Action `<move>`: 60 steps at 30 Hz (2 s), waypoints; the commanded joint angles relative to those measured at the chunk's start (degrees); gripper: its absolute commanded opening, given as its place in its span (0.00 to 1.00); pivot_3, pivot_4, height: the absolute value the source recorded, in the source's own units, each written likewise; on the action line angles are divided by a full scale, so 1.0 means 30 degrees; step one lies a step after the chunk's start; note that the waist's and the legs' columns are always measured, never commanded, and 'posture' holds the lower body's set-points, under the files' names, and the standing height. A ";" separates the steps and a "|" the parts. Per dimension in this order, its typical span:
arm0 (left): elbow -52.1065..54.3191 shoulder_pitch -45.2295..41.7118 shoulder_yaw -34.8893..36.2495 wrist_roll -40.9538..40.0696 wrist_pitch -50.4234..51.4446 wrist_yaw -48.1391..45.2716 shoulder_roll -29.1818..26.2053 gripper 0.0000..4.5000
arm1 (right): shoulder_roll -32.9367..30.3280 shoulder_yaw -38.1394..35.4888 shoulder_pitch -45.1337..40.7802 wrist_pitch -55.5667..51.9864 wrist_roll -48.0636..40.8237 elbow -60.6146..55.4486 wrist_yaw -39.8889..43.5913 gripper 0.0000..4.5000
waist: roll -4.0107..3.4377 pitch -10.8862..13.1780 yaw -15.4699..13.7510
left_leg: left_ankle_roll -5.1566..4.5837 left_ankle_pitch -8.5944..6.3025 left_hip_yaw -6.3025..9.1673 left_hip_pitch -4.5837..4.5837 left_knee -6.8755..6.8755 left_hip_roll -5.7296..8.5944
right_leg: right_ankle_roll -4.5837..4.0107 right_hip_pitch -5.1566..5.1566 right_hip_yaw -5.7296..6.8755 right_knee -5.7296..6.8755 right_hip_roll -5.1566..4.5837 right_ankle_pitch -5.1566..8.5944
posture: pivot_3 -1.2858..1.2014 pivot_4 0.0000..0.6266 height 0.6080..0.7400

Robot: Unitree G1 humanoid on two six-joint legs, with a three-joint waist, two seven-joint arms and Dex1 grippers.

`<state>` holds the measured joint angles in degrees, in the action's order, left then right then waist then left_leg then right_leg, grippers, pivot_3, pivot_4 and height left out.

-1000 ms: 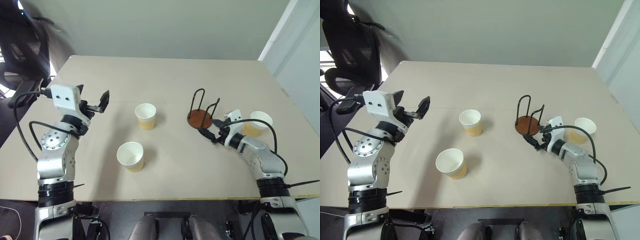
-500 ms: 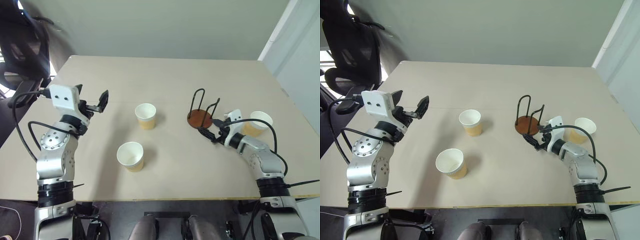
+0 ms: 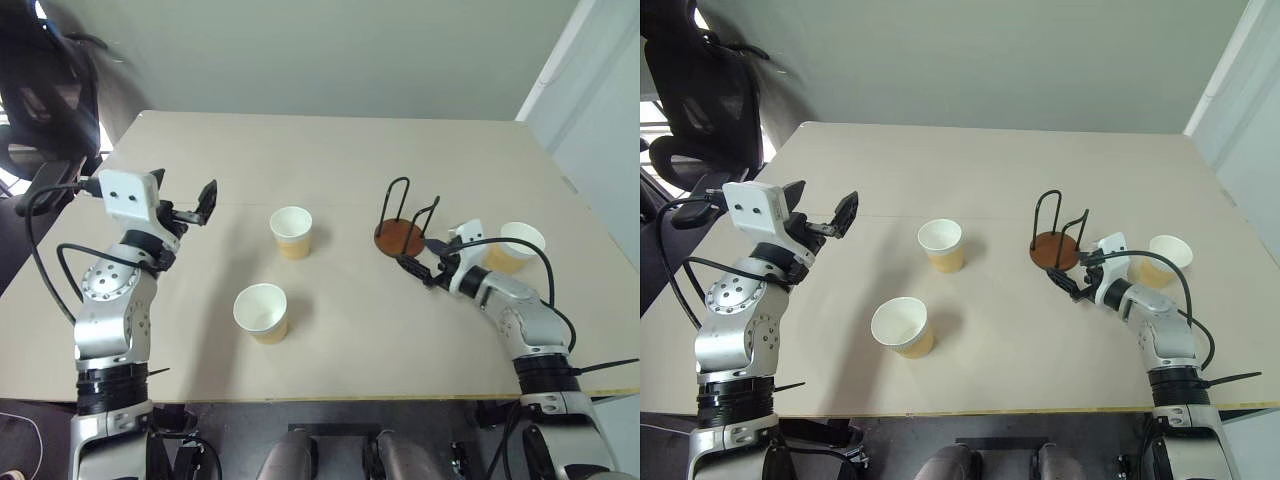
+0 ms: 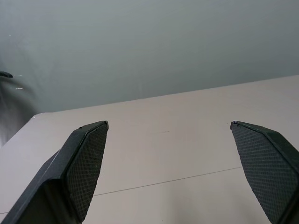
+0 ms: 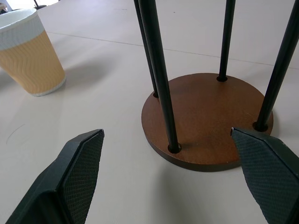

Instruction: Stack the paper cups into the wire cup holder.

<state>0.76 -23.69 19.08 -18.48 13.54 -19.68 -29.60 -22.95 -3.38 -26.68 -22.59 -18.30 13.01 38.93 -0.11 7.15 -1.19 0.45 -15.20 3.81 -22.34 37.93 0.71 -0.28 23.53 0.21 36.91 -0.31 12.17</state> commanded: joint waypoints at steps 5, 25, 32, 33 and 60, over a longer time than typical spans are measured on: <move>-0.0181 -0.0244 0.0191 -0.0040 -0.0694 -0.0257 -0.0063 1.00 | -0.0384 -0.0473 -0.0199 0.0454 -0.0074 -0.0430 0.0034 0.99 | 0.0000 0.0000 0.0001 | -0.0001 0.0000 0.0000 0.0000 0.0000 0.0000 | 0.0000 0.0000 -0.0001 0.0001 0.0000 0.0000 | 0.52 0.24 1.00; -0.1992 -0.0820 -0.2907 -0.2035 0.1035 -1.0892 -0.3945 1.00 | -0.0303 -0.0552 -0.0223 0.0268 -0.0149 -0.0582 -0.0201 0.99 | -0.0005 0.0003 -0.0029 | 0.0069 -0.0035 0.0000 -0.0012 -0.0006 -0.0023 | -0.0023 0.0026 -0.0006 0.0008 0.0016 -0.0009 | 0.52 0.24 1.00; -0.3459 -0.2126 -0.3339 -0.2475 -0.0282 -1.4785 -0.4367 1.00 | -0.0227 -0.0591 -0.0015 0.0174 -0.0176 -0.0846 -0.0410 0.99 | -0.0005 0.0003 -0.0030 | 0.0069 -0.0037 0.0000 -0.0050 -0.0004 -0.0023 | -0.0023 0.0057 -0.0008 -0.0004 0.0015 -0.0011 | 0.52 0.24 1.00; -0.3604 -0.2507 -0.3412 -0.2776 0.0220 -1.5372 -0.4437 1.00 | -0.0219 -0.0586 0.0009 0.0150 -0.0179 -0.0880 -0.0457 0.99 | -0.0006 0.0003 -0.0031 | 0.0067 -0.0036 0.0000 -0.0057 -0.0004 -0.0024 | -0.0022 0.0064 -0.0008 -0.0003 0.0015 -0.0011 | 0.52 0.24 1.00; -0.4281 -0.3817 -0.3413 -0.2885 0.1373 -1.6364 -0.4559 1.00 | 0.0874 -0.0373 -0.1147 -0.0611 -0.0519 -0.1627 -0.1011 0.99 | -0.0010 0.0006 -0.0032 | -0.0120 0.0073 0.0000 -0.0087 -0.0006 -0.0044 | -0.0017 0.0090 -0.0007 -0.0017 0.0030 -0.0013 | 0.52 0.24 1.00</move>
<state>-13.05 -34.63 7.69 -26.99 17.65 -68.71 -42.27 -20.33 -3.73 -28.79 -24.66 -18.96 10.49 36.33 -0.14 7.17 -1.29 0.08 -14.98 3.81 -22.62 37.91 0.58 -0.33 23.81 0.19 36.85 -0.22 12.13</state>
